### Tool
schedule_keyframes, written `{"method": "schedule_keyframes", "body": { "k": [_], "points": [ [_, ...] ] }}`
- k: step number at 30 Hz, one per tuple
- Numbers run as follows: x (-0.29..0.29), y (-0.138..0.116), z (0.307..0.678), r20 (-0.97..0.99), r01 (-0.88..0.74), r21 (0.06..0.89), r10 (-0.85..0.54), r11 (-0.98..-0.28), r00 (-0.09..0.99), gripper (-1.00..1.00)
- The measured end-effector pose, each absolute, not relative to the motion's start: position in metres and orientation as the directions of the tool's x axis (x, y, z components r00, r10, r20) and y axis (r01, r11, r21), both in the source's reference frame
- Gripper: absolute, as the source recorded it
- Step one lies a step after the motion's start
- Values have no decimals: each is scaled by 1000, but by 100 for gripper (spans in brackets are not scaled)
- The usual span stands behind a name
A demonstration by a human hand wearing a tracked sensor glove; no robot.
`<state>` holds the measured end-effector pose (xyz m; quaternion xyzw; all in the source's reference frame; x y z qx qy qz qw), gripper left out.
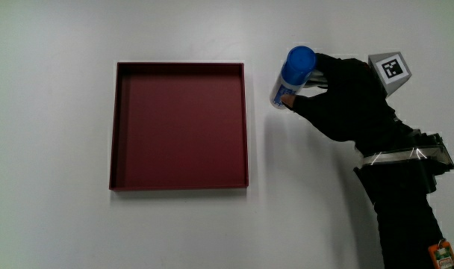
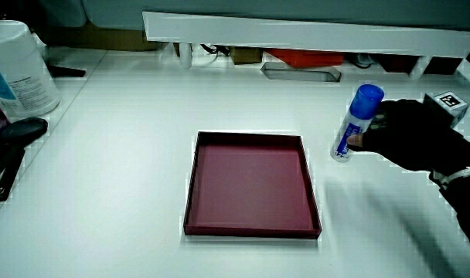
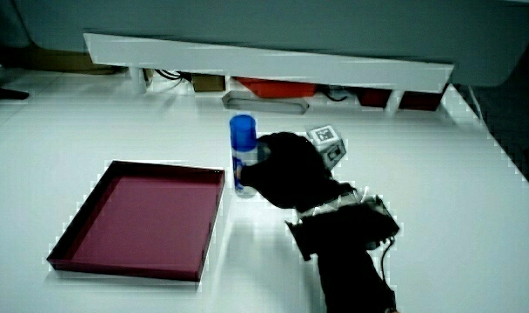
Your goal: Place glue on desk
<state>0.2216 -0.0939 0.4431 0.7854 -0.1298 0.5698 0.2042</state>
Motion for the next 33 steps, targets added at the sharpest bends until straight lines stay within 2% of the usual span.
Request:
{"method": "schedule_keyframes", "body": {
  "k": [16, 22, 25, 33],
  "points": [
    [238, -86, 499, 922, -372, 303, 172, -877, 347, 0],
    [243, -85, 509, 937, -374, 298, 195, -878, 288, 0],
    [244, -84, 513, 934, -371, 307, 204, -876, 292, 0],
    [245, -82, 517, 930, -373, 322, 216, -870, 298, -42]
  ]
}}
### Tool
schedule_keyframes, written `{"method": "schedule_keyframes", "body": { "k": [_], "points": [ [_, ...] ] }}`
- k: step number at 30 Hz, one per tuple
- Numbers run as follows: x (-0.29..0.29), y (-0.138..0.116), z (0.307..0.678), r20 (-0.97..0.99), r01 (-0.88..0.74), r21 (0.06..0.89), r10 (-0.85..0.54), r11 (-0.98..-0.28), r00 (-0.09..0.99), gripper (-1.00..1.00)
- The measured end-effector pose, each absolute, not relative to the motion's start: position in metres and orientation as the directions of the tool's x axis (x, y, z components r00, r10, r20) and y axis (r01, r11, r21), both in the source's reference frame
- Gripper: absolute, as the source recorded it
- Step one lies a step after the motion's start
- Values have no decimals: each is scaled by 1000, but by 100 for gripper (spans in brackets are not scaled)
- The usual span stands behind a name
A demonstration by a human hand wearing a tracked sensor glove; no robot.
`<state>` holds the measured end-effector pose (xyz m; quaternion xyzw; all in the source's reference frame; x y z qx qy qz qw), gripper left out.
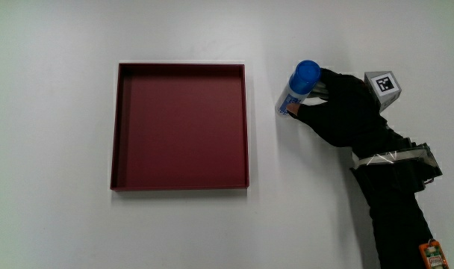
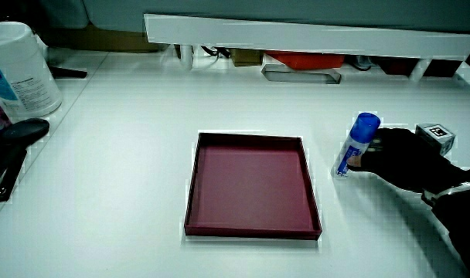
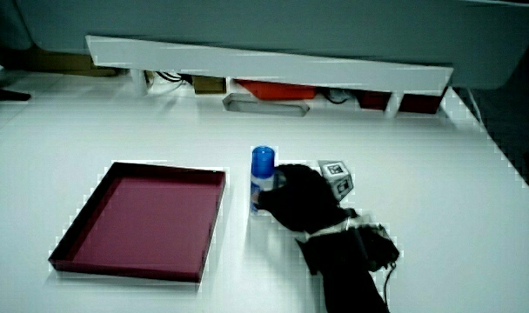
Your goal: Place glue on desk
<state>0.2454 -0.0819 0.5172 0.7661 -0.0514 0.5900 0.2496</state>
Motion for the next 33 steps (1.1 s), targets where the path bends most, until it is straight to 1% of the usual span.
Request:
{"method": "schedule_keyframes", "body": {
  "k": [1, 3, 5, 6, 8, 9, 10, 11, 12, 14, 19, 20, 21, 22, 23, 24, 25, 26, 27, 28, 29, 30, 31, 32, 33],
  "points": [
    [245, -82, 517, 934, -377, 311, 206, -872, 293, -47],
    [247, -81, 518, 928, -375, 330, 224, -866, 298, -58],
    [248, -79, 517, 930, -383, 332, 230, -862, 287, -68],
    [250, -78, 514, 922, -376, 353, 249, -857, 297, -74],
    [252, -74, 507, 925, -385, 345, 239, -856, 296, -84],
    [251, -72, 498, 926, -396, 328, 208, -858, 316, -89],
    [253, -70, 492, 912, -392, 348, 211, -852, 352, -95],
    [254, -68, 486, 911, -397, 335, 186, -854, 369, -100],
    [252, -64, 474, 899, -389, 347, 185, -853, 396, -100],
    [255, -61, 461, 881, -389, 336, 139, -858, 453, -100],
    [258, -49, 431, 769, -406, 389, 49, -827, 637, -100],
    [257, -46, 426, 729, -399, 413, 34, -819, 683, -100],
    [257, -44, 424, 688, -417, 388, -43, -822, 725, -100],
    [253, -40, 418, 667, -408, 419, -29, -811, 744, -100],
    [253, -39, 420, 591, -433, 382, -145, -817, 794, -100],
    [250, -36, 419, 579, -431, 407, -138, -805, 804, -100],
    [243, -30, 408, 528, -362, 496, -57, -789, 847, -100],
    [238, -25, 399, 496, -307, 548, 7, -778, 868, -100],
    [237, -21, 397, 486, -292, 575, 31, -765, 874, -100],
    [236, -17, 397, 494, -306, 556, 11, -773, 869, -100],
    [235, -13, 397, 513, -315, 568, 28, -760, 858, -100],
    [233, -11, 393, 506, -326, 560, 3, -762, 863, -100],
    [234, -8, 396, 534, -343, 547, 3, -764, 845, -100],
    [236, -5, 404, 576, -354, 511, 6, -783, 817, -100],
    [235, -6, 403, 579, -349, 512, 15, -785, 815, -100]
  ]
}}
